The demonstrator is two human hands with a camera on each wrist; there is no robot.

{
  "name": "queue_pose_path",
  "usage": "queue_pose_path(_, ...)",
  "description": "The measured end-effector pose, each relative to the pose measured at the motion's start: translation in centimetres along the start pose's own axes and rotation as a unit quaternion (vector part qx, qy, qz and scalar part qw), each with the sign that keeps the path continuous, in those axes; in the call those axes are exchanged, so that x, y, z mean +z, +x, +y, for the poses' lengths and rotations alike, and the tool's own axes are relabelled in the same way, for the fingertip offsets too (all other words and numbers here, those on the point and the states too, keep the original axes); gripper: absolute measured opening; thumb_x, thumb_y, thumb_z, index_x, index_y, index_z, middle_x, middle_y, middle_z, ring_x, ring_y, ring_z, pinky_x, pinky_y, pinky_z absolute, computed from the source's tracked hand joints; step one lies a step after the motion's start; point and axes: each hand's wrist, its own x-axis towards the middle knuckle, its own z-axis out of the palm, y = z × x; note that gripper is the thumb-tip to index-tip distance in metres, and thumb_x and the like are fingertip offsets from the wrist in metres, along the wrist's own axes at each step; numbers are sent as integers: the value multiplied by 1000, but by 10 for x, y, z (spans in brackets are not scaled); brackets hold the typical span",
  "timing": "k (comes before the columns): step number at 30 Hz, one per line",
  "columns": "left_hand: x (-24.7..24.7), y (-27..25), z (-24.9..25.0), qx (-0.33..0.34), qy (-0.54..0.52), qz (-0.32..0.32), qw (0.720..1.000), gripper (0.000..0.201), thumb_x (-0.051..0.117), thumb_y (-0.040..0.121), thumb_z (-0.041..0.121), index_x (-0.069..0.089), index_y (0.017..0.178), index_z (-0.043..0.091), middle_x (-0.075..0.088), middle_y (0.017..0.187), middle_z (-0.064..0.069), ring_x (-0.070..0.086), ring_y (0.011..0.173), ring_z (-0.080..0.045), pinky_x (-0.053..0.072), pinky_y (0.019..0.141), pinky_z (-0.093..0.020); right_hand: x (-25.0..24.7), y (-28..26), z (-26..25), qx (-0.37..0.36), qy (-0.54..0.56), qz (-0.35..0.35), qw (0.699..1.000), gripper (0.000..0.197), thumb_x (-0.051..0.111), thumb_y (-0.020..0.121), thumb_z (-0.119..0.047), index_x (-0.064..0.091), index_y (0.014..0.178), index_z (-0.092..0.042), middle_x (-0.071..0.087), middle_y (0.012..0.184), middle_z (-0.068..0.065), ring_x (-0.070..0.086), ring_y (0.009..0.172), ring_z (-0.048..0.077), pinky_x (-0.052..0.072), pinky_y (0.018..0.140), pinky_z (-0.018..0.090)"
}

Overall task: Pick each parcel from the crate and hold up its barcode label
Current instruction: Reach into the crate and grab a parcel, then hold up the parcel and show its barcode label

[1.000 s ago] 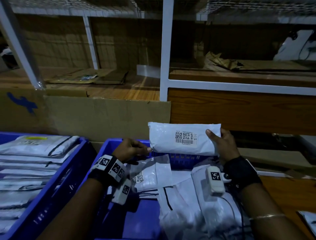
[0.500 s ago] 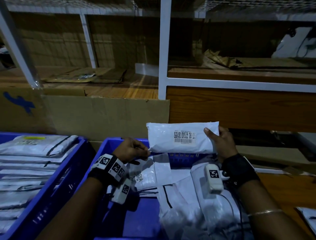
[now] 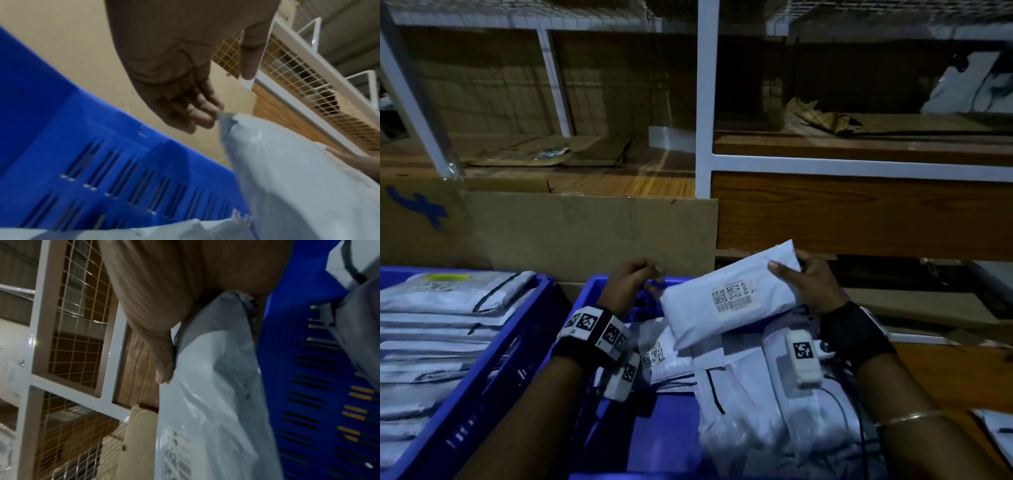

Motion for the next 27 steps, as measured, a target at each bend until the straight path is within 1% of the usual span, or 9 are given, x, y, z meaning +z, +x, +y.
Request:
queue_pose_path(3,2,-2,-2,17,25,-59,998,20,64,77,19,68,87,3,69,81,-11,64,72,-19,51,70,-25,13,-1,-10,-6,-3,-43,999,22,73,84,-11,69,105,-6,75,98,4,73,85,22,59,70,34)
queue_pose_path(8,10,-8,-2,21,46,-139,989,6,69,84,8,70,86,3,70,77,-4,63,70,-14,49,66,-23,37,6,-33,5,-48,-147,988,23,73,84,-11,69,106,-5,75,94,3,73,80,16,55,63,24)
queue_pose_path(12,14,-17,2,-17,55,-180,982,28,79,76,15,70,94,-4,73,91,-19,69,80,-28,55,70,-33,58,14,-48,3,-74,-195,978,25,73,84,-7,68,107,3,74,96,8,73,81,16,55,65,25)
queue_pose_path(16,14,-19,5,-21,36,-168,985,15,74,80,3,72,93,-2,73,92,-20,70,81,-29,57,72,-36,66,18,-51,-12,-74,-172,982,32,74,83,-9,66,113,-1,72,107,9,71,91,18,56,73,29)
queue_pose_path(18,13,-16,5,-19,2,-143,990,22,76,78,4,70,98,-5,72,95,-24,69,83,-33,56,75,-42,66,16,-46,-14,-66,-133,989,46,74,84,-14,57,127,-11,65,118,5,65,102,17,56,75,29)
queue_pose_path(20,12,-15,8,-25,-41,-113,992,27,75,79,3,68,103,-6,73,96,-21,70,84,-31,57,73,-39,65,11,-40,0,-40,-102,994,56,72,86,-17,46,136,-19,59,121,2,61,104,17,54,65,24)
queue_pose_path(22,11,-14,10,-16,-58,-88,994,17,70,83,-2,68,99,-4,75,86,-11,72,76,-21,56,63,-28,65,5,-30,14,-6,-82,996,53,69,88,-11,44,134,-17,62,116,5,63,95,17,52,57,19)
queue_pose_path(24,10,-11,8,-9,-54,-77,996,18,69,83,-2,68,100,-6,75,87,-11,72,76,-21,57,65,-29,66,-1,-15,33,-1,-86,996,46,68,88,-7,49,130,-9,66,111,14,66,90,20,59,66,26)
queue_pose_path(27,10,-9,2,-1,-45,-68,997,18,71,81,1,68,98,-4,74,94,-16,71,84,-27,57,72,-35,73,-12,4,78,-23,-125,989,44,71,87,-15,53,127,-10,69,107,24,68,93,31,53,85,54)
